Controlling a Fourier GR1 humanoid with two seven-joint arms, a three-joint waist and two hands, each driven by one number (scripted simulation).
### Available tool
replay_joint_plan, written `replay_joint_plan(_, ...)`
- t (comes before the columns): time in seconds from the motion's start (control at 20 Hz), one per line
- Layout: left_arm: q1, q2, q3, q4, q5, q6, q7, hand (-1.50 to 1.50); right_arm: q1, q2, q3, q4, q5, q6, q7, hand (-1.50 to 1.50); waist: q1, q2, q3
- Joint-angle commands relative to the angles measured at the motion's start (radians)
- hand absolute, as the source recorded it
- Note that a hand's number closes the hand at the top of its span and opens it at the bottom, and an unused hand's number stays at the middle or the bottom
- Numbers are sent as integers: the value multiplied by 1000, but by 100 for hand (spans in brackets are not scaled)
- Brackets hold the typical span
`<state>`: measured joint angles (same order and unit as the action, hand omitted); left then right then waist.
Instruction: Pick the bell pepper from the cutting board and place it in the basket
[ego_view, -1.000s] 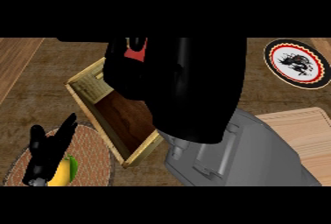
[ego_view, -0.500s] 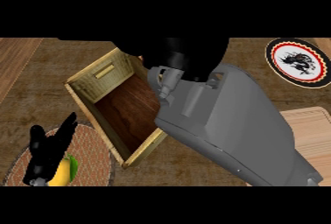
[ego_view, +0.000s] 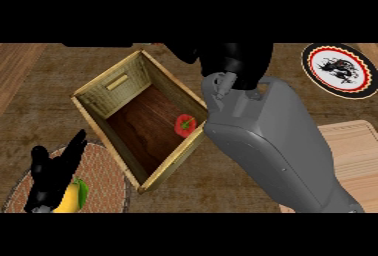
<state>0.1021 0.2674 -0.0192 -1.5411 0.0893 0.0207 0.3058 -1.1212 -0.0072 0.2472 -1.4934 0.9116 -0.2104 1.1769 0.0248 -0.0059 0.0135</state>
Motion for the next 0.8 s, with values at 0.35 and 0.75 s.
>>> replay_joint_plan(0.35,41,-27,-1,85,5,-16,19,0,146,7,51,-10,138,70,168,150,-37,0,-15)
replay_joint_plan(0.75,43,-48,11,89,-12,-1,8,0,188,7,40,-145,182,141,132,-150,-40,-1,-14)
